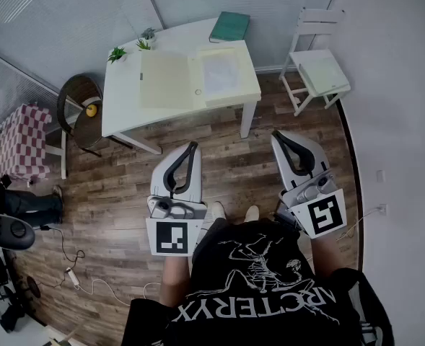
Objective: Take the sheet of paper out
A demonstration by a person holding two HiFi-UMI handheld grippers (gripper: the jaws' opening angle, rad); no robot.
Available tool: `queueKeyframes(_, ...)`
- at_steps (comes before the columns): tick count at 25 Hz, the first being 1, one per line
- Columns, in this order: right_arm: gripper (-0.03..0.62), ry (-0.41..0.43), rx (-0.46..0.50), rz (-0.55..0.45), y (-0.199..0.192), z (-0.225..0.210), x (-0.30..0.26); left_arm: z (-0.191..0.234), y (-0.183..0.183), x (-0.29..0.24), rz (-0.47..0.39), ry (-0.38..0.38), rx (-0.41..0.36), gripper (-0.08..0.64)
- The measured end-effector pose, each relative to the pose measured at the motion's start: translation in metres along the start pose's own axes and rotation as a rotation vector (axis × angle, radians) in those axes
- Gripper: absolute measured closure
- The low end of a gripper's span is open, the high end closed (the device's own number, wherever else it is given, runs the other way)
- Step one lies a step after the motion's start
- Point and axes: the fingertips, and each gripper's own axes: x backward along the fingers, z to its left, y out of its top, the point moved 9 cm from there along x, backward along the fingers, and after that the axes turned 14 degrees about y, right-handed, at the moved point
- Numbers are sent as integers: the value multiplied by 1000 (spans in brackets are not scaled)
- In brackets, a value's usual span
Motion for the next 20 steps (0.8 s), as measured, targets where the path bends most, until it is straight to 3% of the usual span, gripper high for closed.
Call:
queueKeyframes(13, 580, 5, -18, -32, -3, -5, 12, -13, 1, 0, 12, 7, -13, 549)
queueKeyframes(20, 580, 12, -20, -37, -12, -17, 23, -24, -1, -7, 18, 56, -15, 549)
